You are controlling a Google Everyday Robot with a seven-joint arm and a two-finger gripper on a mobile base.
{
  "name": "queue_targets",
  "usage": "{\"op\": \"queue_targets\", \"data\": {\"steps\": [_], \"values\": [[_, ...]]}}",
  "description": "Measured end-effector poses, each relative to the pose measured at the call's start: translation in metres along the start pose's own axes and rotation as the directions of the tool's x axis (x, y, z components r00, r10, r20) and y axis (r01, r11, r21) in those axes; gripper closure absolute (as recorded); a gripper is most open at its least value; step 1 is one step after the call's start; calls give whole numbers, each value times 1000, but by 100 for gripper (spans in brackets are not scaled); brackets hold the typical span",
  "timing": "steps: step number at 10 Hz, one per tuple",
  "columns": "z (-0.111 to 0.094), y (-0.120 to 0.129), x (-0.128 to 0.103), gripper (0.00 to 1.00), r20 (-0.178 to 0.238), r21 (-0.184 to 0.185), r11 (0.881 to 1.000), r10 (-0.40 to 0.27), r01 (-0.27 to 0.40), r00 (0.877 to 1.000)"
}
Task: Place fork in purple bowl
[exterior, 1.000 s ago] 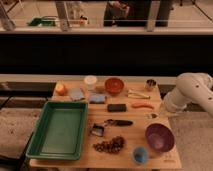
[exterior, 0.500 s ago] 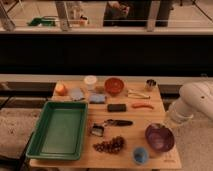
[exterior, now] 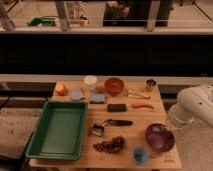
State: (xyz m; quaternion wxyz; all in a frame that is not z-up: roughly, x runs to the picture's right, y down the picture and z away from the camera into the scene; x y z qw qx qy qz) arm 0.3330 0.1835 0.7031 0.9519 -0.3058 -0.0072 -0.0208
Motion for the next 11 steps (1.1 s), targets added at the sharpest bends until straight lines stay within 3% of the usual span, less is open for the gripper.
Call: {"op": "queue_targets", "data": {"steps": [3,11], "values": [[-1,4,7,98,-16,-1,1000,5,-5,1000],[-1,14,3,98,16,-12,1000,25,-25,1000]]}}
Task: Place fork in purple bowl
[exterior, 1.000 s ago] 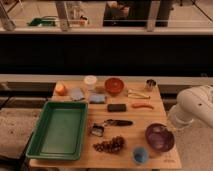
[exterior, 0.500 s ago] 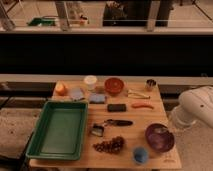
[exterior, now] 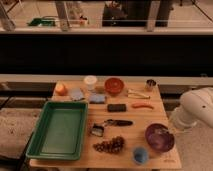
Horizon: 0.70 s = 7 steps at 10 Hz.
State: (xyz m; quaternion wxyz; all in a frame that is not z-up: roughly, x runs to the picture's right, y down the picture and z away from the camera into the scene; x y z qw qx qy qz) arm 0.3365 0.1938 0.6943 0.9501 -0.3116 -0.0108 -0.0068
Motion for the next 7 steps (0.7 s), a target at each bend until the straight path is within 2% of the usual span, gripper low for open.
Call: {"op": "queue_targets", "data": {"steps": [7], "values": [[0,-2,0,98,9,17,1000,5,-5,1000]]}}
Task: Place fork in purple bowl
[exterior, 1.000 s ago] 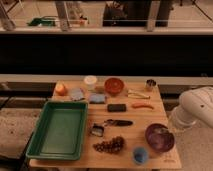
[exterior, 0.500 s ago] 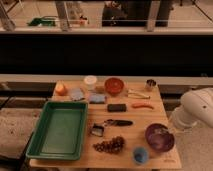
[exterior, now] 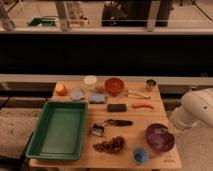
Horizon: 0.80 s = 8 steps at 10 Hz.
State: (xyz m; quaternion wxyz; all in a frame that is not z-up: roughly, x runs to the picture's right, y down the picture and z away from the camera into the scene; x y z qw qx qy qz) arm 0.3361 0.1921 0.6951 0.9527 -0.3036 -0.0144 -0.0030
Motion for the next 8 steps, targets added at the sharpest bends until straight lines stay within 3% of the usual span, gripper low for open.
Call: {"op": "queue_targets", "data": {"steps": [3,8], "values": [[0,-1,-3,92,-1,-1,1000,-1,1,1000],[1,-1,-5,40,1,-24,1000,8,-8,1000]]}}
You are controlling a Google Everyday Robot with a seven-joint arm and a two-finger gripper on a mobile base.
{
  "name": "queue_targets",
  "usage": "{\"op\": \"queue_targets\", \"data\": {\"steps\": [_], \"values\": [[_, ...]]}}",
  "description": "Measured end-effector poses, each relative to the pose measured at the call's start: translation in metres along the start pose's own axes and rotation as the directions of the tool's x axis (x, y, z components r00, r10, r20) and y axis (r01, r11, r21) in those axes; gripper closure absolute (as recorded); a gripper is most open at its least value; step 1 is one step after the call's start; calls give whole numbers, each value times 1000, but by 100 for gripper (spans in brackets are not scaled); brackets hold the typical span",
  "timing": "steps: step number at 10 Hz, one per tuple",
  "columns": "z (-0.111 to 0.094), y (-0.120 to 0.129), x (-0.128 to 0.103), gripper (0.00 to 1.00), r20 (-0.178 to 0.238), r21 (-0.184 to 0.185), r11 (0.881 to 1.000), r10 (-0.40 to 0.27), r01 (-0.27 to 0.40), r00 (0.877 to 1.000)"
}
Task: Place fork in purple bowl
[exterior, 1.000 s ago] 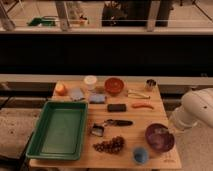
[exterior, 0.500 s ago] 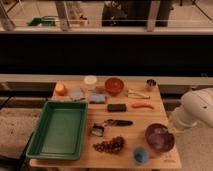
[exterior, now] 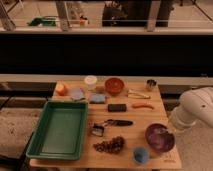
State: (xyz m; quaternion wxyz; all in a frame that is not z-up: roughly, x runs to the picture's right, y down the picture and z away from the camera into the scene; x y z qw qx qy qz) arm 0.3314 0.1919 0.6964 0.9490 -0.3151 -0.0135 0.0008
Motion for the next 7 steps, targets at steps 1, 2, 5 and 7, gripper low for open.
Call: {"op": "queue_targets", "data": {"steps": [1,2,5,7], "values": [[1,0,1,31,0,-3,1000,3,-3,1000],[0,0,1,23,0,-3,1000,4,-4,1000],[1,-1,2,20,0,-5,1000,12,-12,1000],[1,-1,2,20,2,-4,1000,18,-18,1000]]}}
